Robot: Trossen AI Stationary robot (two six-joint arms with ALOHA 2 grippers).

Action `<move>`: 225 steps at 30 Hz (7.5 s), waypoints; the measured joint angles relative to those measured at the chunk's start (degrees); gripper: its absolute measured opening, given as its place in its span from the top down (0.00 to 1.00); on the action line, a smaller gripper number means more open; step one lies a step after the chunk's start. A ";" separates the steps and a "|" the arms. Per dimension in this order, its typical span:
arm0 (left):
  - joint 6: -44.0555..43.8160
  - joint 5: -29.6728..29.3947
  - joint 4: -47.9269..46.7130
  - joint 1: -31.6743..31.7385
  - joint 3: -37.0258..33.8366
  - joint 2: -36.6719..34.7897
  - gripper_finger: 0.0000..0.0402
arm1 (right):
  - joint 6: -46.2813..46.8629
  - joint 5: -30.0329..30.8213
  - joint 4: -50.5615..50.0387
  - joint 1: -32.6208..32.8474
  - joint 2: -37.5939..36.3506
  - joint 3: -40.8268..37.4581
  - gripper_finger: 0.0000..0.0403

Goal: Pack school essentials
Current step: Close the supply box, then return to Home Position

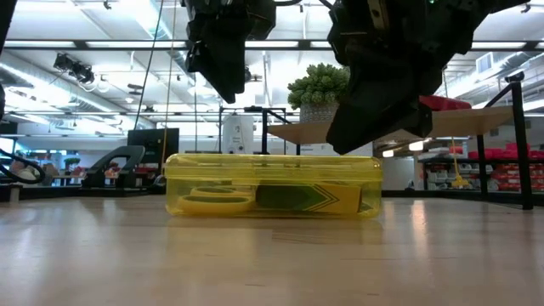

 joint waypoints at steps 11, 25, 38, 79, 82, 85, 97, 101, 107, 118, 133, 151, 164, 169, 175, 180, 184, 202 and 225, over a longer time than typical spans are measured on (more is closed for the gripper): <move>5.51 0.00 -2.34 -0.15 0.04 -3.84 0.57 | -2.97 -1.06 1.30 0.51 -4.76 3.15 0.77; 11.76 -6.49 5.16 -0.79 -9.33 -18.24 0.98 | -6.81 3.69 -10.27 -0.81 -21.77 3.38 0.87; 8.13 -5.43 28.30 -0.79 -34.05 -41.11 0.97 | -12.27 3.90 -11.00 -5.54 -32.51 3.37 0.98; -5.64 -4.80 48.52 -0.79 -71.48 -95.03 0.99 | -1.66 6.48 -18.24 -14.85 -40.07 3.32 0.98; -4.45 -6.13 49.94 -0.79 -71.49 -97.44 0.99 | -1.05 6.54 -18.24 -14.85 -40.07 3.32 0.98; -2.88 -7.56 52.49 -0.79 -71.49 -99.52 0.99 | 0.90 6.54 -18.21 -14.85 -40.07 3.32 0.98; -0.14 -8.44 58.98 -0.79 -71.54 -100.87 0.99 | 4.81 6.52 -18.10 -14.81 -40.05 3.32 0.98; 2.66 -8.66 73.79 -0.79 -74.04 -100.87 0.99 | 4.93 6.52 -18.08 -14.81 -40.03 3.32 0.98; 0.92 -8.63 97.04 -0.79 -85.36 -100.85 0.99 | 4.93 6.52 -18.06 -14.78 -40.03 3.32 0.98; 4.34 -6.45 97.59 -0.26 -85.50 -100.81 0.99 | 2.99 5.93 -18.98 -12.16 -41.34 3.32 0.98; 6.19 -3.12 96.79 -0.24 -86.40 -100.83 0.99 | 0.85 8.07 -19.96 -11.38 -44.82 3.32 0.98; 5.41 -1.06 92.27 -0.24 -86.47 -100.80 0.99 | -8.28 16.00 -19.28 -9.36 -51.71 2.72 0.98; 16.15 -10.95 90.67 -0.24 -86.47 -100.80 0.97 | -18.90 18.83 9.50 -5.76 -69.47 -22.41 0.98; 20.46 -10.96 90.65 -0.24 -86.47 -100.80 0.98 | -23.33 12.50 18.04 -7.11 -78.31 -30.56 0.98; 30.16 -10.97 90.64 -0.24 -86.49 -100.80 0.94 | -25.39 4.83 19.17 -10.95 -86.97 -37.77 0.98; 31.78 -10.95 90.64 -0.24 -86.49 -100.80 0.92 | -27.74 -0.53 19.12 -13.15 -91.79 -43.46 0.98; 31.86 -10.95 90.64 -0.24 -86.49 -100.80 0.91 | -29.01 -3.30 19.28 -13.83 -93.54 -46.56 0.98; 30.89 -10.95 90.67 -0.24 -86.51 -100.80 0.92 | -25.49 -0.43 16.21 -13.87 -93.34 -48.06 0.98; 30.83 -10.93 90.69 -0.24 -86.51 -100.76 0.91 | -34.46 -8.33 35.44 -13.82 -97.99 -57.79 0.98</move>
